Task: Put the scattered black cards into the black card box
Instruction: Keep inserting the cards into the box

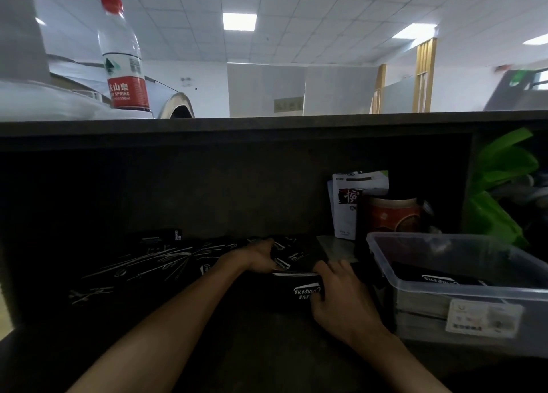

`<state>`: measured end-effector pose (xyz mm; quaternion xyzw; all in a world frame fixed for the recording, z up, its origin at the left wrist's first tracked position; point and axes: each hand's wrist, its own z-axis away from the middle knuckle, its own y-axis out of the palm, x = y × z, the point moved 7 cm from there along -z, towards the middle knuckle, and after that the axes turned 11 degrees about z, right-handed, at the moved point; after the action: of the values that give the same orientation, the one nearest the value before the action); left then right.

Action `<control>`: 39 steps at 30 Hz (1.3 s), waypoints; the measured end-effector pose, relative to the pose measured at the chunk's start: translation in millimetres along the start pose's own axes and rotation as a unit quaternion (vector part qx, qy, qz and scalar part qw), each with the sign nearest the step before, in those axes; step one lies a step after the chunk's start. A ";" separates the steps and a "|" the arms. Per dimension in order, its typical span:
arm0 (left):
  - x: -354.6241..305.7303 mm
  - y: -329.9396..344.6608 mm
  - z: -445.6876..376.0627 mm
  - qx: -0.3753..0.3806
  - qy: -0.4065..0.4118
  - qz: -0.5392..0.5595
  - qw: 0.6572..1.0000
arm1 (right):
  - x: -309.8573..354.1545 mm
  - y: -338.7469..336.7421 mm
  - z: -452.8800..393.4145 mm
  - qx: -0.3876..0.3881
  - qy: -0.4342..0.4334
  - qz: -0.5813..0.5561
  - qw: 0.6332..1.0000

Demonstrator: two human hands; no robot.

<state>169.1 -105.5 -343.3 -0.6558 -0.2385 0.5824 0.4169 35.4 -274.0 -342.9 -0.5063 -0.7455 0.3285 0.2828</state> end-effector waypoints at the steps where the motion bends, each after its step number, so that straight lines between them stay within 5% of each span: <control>1: 0.6 -2.8 1.7 -0.028 0.001 0.012 1.000 | 0.1 0.0 0.0 0.001 0.000 0.000 1.000; 5: 11.1 -24.3 20.6 -0.196 0.017 0.200 0.960 | 0.4 0.1 -0.2 0.006 0.003 -0.002 1.000; 7: 15.3 -27.5 41.1 -0.217 0.035 0.301 0.928 | 0.8 -0.4 -0.1 0.009 0.005 0.002 1.000; 17: -9.1 4.8 97.5 0.037 0.064 0.384 0.921 | 2.9 -4.6 3.1 0.016 0.010 -0.017 1.000; 19: -8.1 6.7 85.1 0.064 0.043 0.346 0.935 | 5.4 -5.1 3.1 0.010 -0.010 0.001 1.000; 23: -11.0 -9.4 41.0 -0.096 0.060 0.114 0.987 | 4.6 -4.9 1.2 0.002 -0.016 -0.004 1.000; 28: -23.6 8.9 13.6 -0.074 0.089 -0.139 0.983 | 1.2 -2.9 0.0 -0.002 -0.013 -0.011 1.000; 34: -27.6 7.9 22.1 -0.094 0.133 -0.001 0.987 | 1.8 -0.5 -0.8 -0.013 -0.012 -0.006 1.000; 39: -8.5 -2.7 10.9 -0.112 0.017 -0.085 0.990 | 0.3 -0.3 0.0 -0.008 -0.006 -0.007 1.000</control>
<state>157.4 -108.0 -336.0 -0.6853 -0.3498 0.5036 0.3928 35.1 -273.8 -342.7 -0.5013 -0.7534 0.3233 0.2766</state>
